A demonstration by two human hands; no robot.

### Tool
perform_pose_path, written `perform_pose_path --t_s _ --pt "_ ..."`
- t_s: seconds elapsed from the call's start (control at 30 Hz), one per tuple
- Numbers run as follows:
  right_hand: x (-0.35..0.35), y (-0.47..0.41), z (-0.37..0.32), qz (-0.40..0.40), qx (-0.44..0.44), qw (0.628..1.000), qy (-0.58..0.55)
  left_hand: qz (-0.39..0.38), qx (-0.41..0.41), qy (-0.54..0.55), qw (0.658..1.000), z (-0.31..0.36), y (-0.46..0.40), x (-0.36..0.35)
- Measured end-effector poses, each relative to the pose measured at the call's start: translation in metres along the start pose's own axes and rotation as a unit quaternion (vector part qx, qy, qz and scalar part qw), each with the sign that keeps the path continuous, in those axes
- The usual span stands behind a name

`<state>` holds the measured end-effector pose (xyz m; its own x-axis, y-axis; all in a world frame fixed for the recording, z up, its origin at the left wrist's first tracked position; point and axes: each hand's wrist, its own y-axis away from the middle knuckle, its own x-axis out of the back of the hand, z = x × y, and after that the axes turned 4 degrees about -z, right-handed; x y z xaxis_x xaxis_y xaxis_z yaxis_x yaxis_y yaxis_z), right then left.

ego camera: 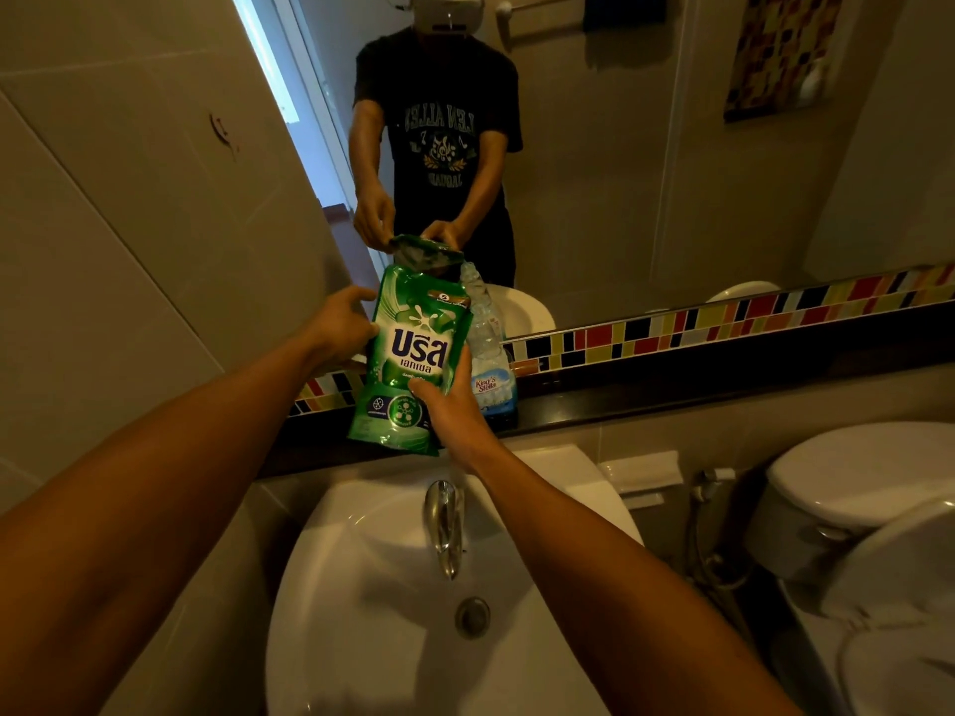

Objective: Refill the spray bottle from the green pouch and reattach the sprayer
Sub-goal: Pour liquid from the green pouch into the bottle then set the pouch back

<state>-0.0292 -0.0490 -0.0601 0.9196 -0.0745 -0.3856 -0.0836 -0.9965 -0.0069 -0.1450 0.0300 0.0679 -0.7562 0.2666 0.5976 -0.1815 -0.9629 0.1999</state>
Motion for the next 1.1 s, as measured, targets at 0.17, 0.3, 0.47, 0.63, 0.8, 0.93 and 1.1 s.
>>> perform_pose_path --t_s 0.17,0.3,0.47,0.63,0.8,0.93,1.1 --pt "0.013 0.0 0.013 0.001 -0.009 1.0 0.03 0.024 0.005 0.011 1.0 -0.027 -0.003 -0.017" --pt "0.027 -0.002 0.018 0.0 -0.012 0.998 0.065 0.03 0.023 0.1 0.994 -0.047 -0.009 -0.034" --pt "0.046 -0.009 0.02 0.023 0.015 0.992 0.122 0.024 0.028 0.268 0.963 -0.068 -0.01 -0.057" --pt "0.055 -0.017 0.016 0.063 0.057 0.982 0.167 0.043 -0.003 0.383 0.923 -0.09 -0.015 -0.073" --pt "0.048 -0.026 0.013 0.101 0.069 0.978 0.169 0.045 -0.034 0.423 0.905 -0.109 -0.013 -0.072" --pt "0.037 -0.04 0.024 0.11 0.056 0.968 0.216 0.053 -0.043 0.421 0.904 -0.129 -0.015 -0.054" --pt "-0.001 -0.061 0.042 0.091 0.036 0.971 0.216 0.102 -0.033 0.413 0.905 -0.149 -0.012 -0.024"
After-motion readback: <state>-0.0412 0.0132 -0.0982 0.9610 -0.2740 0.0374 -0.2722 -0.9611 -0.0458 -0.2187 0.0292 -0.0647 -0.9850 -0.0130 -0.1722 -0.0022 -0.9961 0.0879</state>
